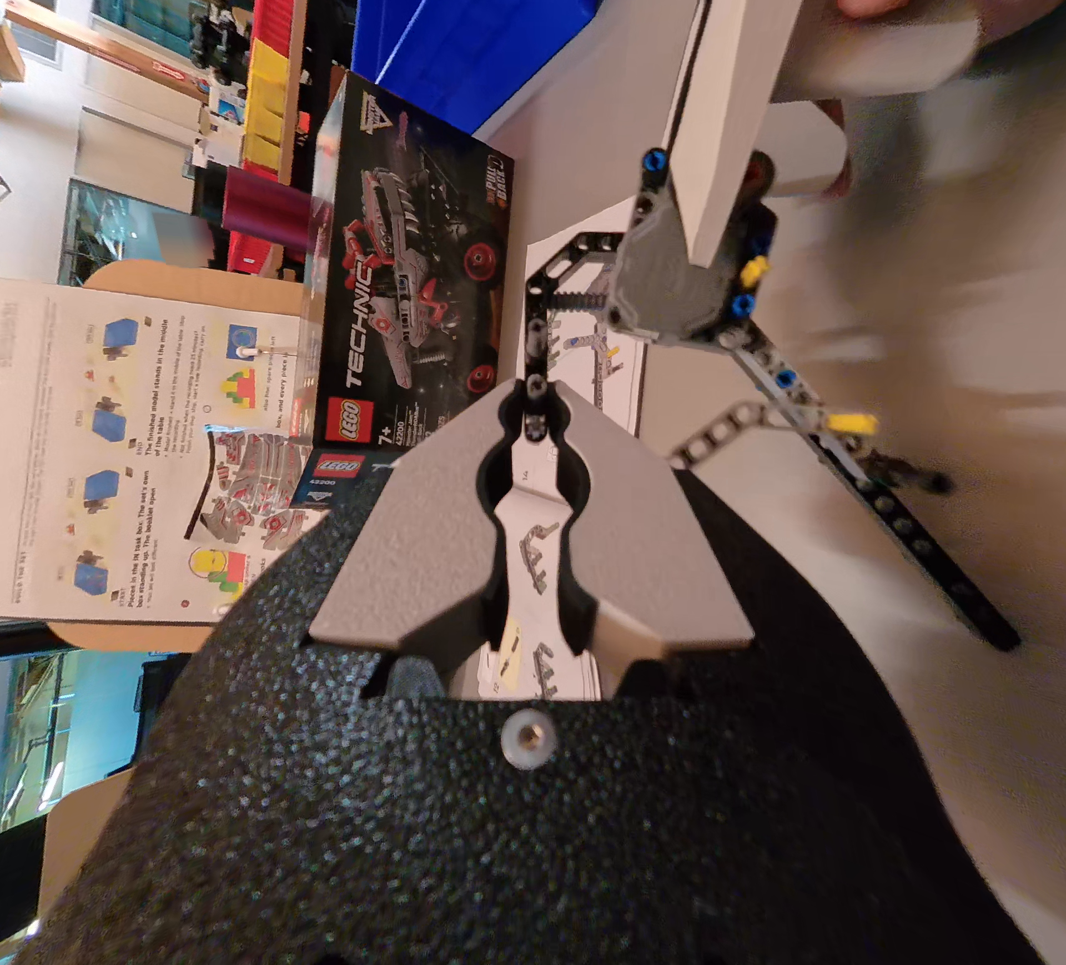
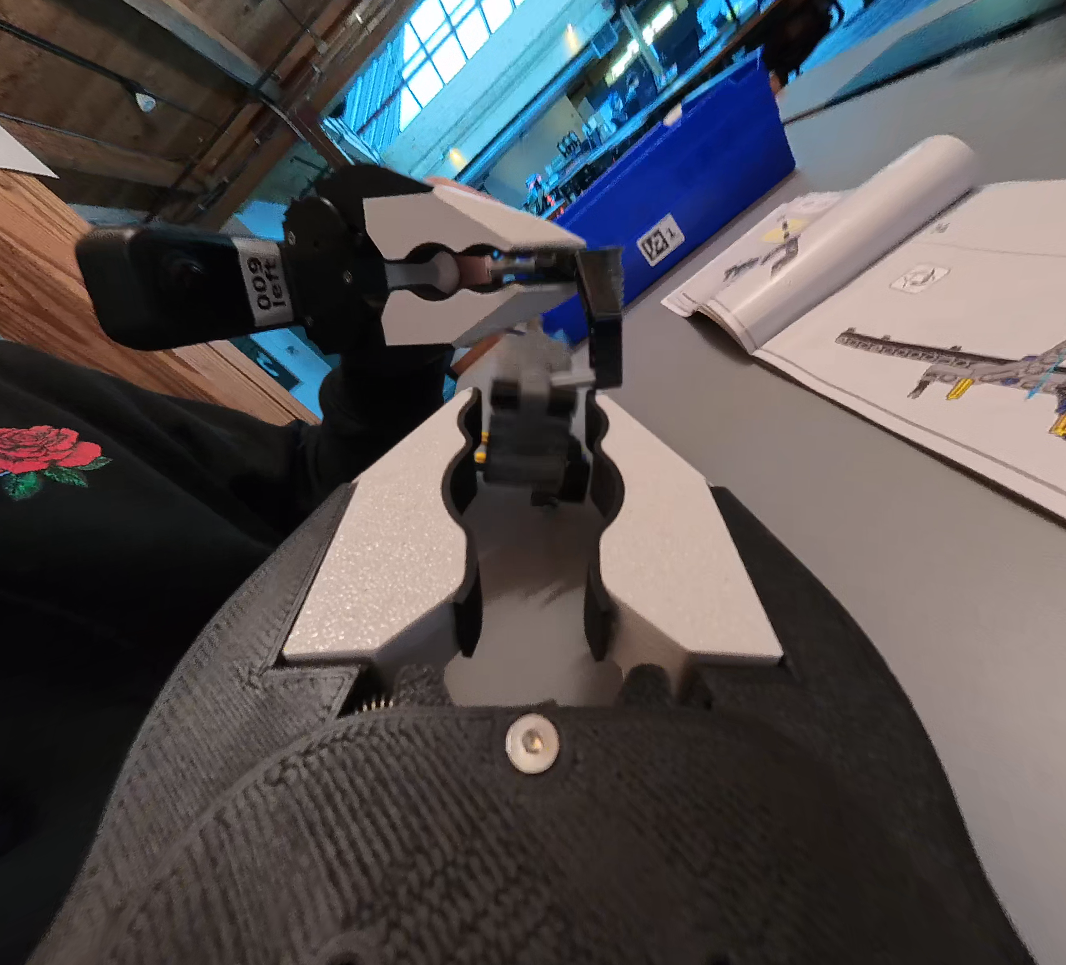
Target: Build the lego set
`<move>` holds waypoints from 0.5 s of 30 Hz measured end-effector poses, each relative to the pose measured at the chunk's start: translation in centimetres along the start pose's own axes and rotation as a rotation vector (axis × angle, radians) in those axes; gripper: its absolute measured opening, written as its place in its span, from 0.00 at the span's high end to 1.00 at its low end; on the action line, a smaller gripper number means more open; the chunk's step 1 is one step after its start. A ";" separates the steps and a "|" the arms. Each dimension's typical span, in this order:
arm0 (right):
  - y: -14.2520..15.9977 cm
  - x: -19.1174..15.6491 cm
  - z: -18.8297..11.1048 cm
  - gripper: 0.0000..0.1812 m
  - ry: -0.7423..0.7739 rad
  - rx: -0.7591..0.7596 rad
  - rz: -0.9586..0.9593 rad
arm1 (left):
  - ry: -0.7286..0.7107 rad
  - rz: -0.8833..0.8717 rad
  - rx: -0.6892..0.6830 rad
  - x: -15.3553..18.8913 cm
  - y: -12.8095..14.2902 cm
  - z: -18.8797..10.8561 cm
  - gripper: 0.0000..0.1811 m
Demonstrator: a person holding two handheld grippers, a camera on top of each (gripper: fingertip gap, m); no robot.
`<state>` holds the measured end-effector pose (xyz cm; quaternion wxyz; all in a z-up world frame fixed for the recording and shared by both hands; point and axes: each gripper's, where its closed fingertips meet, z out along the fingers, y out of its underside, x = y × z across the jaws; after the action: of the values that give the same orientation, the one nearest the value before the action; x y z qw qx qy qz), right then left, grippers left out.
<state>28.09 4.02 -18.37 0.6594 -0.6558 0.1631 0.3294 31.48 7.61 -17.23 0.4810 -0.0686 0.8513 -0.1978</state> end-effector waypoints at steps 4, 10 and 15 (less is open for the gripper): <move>0.1 0.2 0.0 0.85 0.026 -0.006 -0.044 | -0.006 -0.005 0.001 0.1 0.0 -0.3 0.97; 0.1 0.1 -0.1 0.86 -0.009 -0.005 -0.002 | 0.021 -0.072 0.042 0.4 0.1 -0.4 0.97; 0.1 -0.5 0.0 0.86 -0.028 -0.010 -0.032 | 0.037 -0.134 0.110 0.5 0.1 -0.8 0.97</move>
<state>27.66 3.94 -18.17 0.6636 -0.6569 0.1417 0.3286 30.58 7.75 -17.32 0.4539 -0.0950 0.8414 -0.2774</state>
